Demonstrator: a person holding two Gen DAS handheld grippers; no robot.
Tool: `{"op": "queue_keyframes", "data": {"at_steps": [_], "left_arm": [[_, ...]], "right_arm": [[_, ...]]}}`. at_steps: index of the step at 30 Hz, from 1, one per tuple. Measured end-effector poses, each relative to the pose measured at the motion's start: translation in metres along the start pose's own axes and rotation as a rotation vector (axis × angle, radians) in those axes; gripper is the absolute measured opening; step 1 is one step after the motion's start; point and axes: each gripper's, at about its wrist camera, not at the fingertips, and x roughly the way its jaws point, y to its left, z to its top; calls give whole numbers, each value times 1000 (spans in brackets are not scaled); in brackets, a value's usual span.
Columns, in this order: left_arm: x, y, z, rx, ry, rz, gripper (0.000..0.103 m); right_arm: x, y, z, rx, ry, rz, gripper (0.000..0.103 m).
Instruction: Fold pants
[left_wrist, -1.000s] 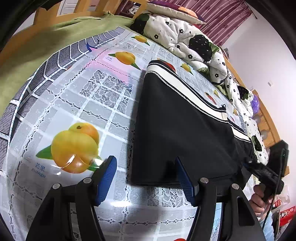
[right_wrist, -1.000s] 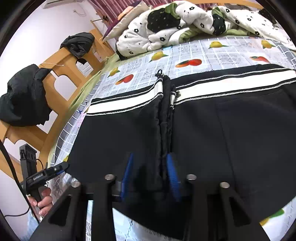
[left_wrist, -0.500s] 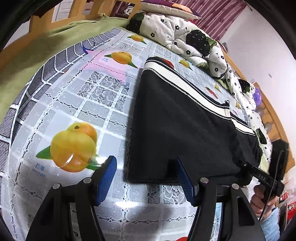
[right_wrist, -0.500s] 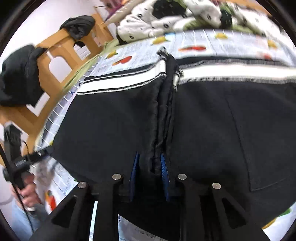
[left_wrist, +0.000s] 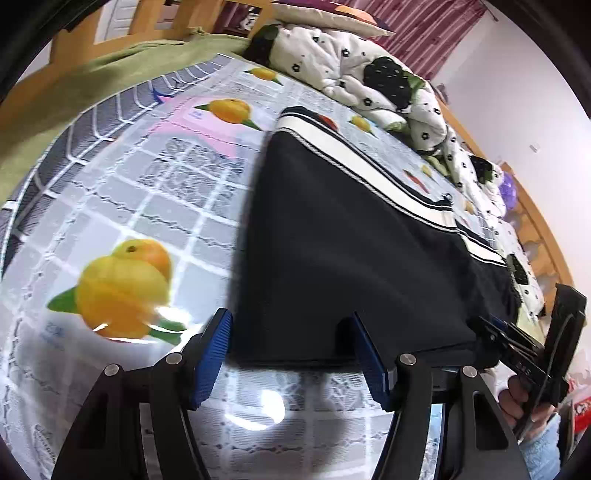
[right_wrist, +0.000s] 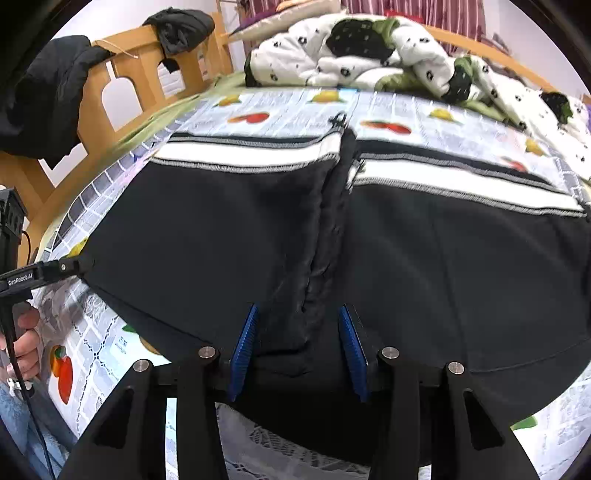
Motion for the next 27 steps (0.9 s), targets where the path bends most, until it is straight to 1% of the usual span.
{"op": "queue_keyframes", "data": {"at_steps": [1,3,5,7,8,10,12,14,17,19,21,22,23,24,26,27], "left_arm": [[1,-1,0,-4,4,-11,62],[2,-4,0,-10,3,-3,64],[4,-3,2,-36,1,-37,73],[7,0,5,-79,-2,-57,73],[9,1,5,-94,-4,-63,73],[8,4,6,-128,-7,-79,73],[6,5,5,-142,-17,-90,72],[6,7,4,-144,-25,-99,71],[9,3,4,-119,-33,-81,71],[13,-5,5,-91,-41,-41,70],[16,-12,5,-72,-52,20,61],[17,-13,6,-77,-53,48,54],[15,-12,8,-99,-53,56,48],[14,-9,10,-118,-50,57,45],[8,-4,15,-171,-38,41,28],[4,-3,15,-180,-43,32,23]], "right_arm": [[-1,-2,1,2,-10,-13,44],[-2,-7,3,37,-34,-11,44],[0,-9,4,66,-45,3,44],[12,-6,4,51,5,2,44],[16,-6,2,54,15,13,44],[19,-8,2,85,12,33,46],[14,-11,5,94,25,50,46],[6,-15,7,108,13,55,46],[-7,-24,7,121,-19,38,47],[-10,-30,5,148,-27,43,47],[-11,-34,2,165,-23,49,47],[-13,-36,2,164,-25,49,47],[-15,-37,1,160,-30,48,47],[-18,-37,1,154,-37,48,47],[-25,-39,-1,136,-56,28,46],[-28,-41,-4,123,-70,8,46]]}}
